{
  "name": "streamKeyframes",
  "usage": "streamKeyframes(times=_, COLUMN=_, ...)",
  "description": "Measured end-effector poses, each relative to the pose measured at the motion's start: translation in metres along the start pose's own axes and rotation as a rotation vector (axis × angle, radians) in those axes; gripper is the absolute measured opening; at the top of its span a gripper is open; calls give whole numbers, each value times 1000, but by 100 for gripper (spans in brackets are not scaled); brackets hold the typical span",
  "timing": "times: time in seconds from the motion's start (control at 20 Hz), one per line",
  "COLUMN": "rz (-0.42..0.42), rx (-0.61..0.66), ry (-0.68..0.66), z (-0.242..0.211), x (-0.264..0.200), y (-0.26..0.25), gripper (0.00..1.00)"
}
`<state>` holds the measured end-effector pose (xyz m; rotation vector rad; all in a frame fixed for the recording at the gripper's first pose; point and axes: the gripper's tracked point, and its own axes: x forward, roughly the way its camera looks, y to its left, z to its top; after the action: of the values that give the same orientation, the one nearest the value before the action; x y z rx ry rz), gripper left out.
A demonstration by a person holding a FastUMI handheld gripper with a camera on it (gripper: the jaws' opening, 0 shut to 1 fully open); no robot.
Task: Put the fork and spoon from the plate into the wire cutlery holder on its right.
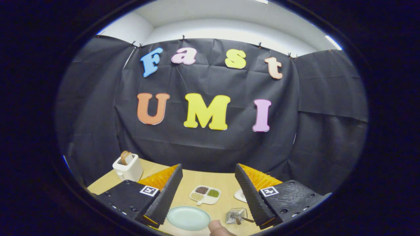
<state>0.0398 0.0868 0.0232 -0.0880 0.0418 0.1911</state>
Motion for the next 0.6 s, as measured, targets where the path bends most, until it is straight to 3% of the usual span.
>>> streamKeyframes(times=0.25, rz=-12, rx=-54, ry=-132, z=47, x=-17, y=14, gripper=96)
streamKeyframes(times=0.6, rz=-6, rx=-43, ry=-109, z=45, x=-25, y=16, gripper=96)
